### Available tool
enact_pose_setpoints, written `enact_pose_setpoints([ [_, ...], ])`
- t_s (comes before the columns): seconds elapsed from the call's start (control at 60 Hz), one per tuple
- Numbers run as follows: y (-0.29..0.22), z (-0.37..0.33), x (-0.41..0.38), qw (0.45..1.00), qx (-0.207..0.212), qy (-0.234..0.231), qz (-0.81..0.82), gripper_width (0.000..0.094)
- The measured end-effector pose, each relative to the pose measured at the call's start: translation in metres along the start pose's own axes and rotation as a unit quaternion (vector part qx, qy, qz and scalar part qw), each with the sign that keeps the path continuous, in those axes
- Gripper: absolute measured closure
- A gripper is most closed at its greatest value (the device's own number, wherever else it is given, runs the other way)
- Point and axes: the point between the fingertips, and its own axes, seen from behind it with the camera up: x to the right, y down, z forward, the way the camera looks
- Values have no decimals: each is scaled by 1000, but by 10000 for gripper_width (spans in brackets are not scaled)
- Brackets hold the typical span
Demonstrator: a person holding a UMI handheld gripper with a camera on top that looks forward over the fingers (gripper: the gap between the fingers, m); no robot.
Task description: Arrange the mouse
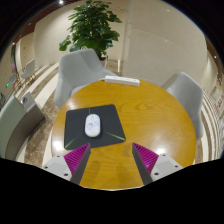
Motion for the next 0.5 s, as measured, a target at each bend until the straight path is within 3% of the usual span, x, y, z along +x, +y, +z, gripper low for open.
enact_pose_setpoints([
  [0.267, 68, -47, 58, 999, -34, 5, 8, 79],
  [0.5, 75, -55, 83, 1000, -18, 3, 6, 75],
])
